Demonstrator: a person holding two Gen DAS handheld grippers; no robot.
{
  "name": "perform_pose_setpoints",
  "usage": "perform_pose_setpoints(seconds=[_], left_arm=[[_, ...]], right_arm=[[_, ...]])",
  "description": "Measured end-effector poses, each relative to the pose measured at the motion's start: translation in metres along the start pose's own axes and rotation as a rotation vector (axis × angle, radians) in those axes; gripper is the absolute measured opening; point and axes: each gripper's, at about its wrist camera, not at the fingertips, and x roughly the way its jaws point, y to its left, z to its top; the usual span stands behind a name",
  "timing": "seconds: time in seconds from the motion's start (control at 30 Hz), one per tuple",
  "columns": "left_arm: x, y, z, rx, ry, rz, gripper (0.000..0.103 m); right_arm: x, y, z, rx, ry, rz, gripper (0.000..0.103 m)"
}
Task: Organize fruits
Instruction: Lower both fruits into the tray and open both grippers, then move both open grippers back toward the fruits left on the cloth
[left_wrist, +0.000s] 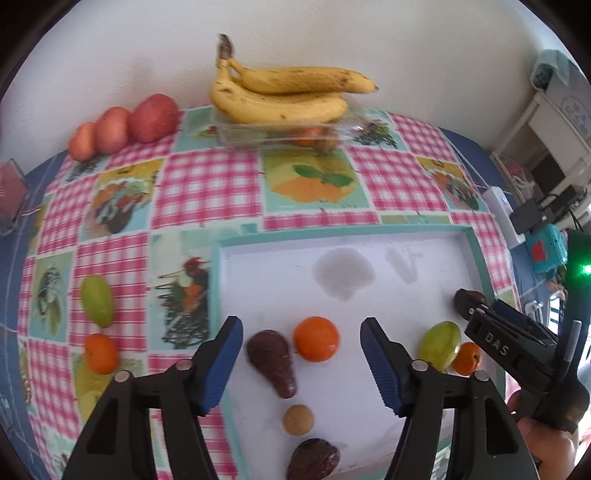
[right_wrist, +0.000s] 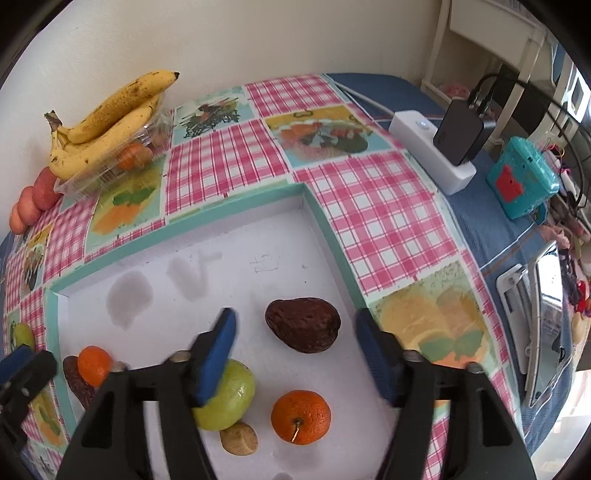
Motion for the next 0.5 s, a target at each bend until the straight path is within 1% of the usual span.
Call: perform_pose_setpoints(seconds=[0.03, 0.1, 0.13, 0.2, 0.4, 0.5], left_arm=[[-0.004, 0.004, 0.001, -0.009, -0.010, 0.009, 0.077], [-0.010, 0.011, 0.002, -0.023, -0.027, 0.019, 0.083], [-0.012, 0.016, 0.001, -0.031, -0.033, 0.026, 0.086], [-0.014, 0.024, 0.001, -0.048, -0.036, 0.044, 0.087], [-0.019, 0.051, -0.003, -0.113, -0.045, 0.086, 0.090], [-0.020, 0.065, -0.004, -0.131, -0.048, 0.093, 0.090]], right_arm=[[-0.001, 0.001, 0.000, -0.005, -0.003, 0.002, 0.075], [-0.004, 0.004, 0.000, -0.018, -0.005, 0.010, 0.076], [-0.005, 0.005, 0.000, -0.022, -0.007, 0.011, 0.079], [-0.007, 0.007, -0.001, -0.030, -0.015, 0.016, 0.083], [-0.016, 0.018, -0.002, -0.060, -0.040, 0.026, 0.083], [-0.020, 0.022, -0.003, -0.065, -0.039, 0.032, 0.083]])
